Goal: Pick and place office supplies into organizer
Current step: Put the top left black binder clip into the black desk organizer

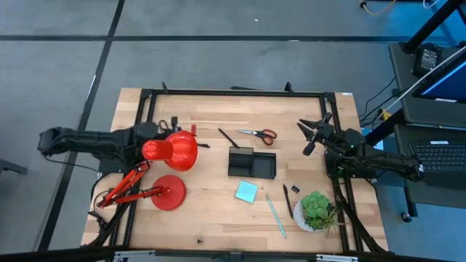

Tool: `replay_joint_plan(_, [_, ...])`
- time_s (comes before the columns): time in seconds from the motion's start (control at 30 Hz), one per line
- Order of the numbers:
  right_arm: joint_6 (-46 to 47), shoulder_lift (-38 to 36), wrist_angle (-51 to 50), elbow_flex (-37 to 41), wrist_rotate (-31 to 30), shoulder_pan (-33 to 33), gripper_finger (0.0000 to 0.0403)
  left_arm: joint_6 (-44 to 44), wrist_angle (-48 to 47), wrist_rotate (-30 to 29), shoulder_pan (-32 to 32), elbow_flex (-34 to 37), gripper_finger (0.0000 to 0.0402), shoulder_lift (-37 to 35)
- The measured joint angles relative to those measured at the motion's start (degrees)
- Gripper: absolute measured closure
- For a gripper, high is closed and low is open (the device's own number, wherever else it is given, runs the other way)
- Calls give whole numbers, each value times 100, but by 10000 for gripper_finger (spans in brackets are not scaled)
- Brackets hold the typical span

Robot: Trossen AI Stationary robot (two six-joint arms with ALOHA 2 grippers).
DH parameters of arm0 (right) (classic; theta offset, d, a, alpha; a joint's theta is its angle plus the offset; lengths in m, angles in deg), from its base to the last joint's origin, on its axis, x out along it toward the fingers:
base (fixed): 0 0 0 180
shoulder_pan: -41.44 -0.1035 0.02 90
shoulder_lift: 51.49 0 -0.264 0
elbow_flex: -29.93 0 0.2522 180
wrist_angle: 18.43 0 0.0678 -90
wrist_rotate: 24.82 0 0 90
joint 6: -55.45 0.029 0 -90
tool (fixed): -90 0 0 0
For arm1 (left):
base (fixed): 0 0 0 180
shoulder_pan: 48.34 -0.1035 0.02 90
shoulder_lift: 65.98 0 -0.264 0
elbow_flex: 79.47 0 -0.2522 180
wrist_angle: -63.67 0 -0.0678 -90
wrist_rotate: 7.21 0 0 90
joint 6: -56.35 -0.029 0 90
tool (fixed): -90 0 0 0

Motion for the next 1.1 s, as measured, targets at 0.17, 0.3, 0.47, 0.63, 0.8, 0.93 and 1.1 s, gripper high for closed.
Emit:
replay_joint_plan(0.17, [12,0,-124,0,1,0,319,278,-1146,-506,431,-805,240,768])
replay_joint_plan(0.3, [126,0,-176,-1,0,0,319,569,-2352,-1136,722,-1455,240,1288])
replay_joint_plan(0.47, [127,0,-170,-1,-1,0,319,1385,-3390,-1395,986,-1886,242,1857])
replay_joint_plan(0.63, [123,0,-165,0,1,0,319,1364,-3541,-1498,1271,-1893,241,2408])
replay_joint_plan(0.8, [123,0,-163,-1,-1,0,319,1380,-3646,-1684,1363,-1889,242,2900])
replay_joint_plan(0.93, [122,0,-163,0,-1,0,319,1528,-3679,-1701,1359,-1889,244,3219])
replay_joint_plan(1.1, [123,0,-163,1,-1,0,319,1663,-3686,-1700,1359,-1889,245,3514])
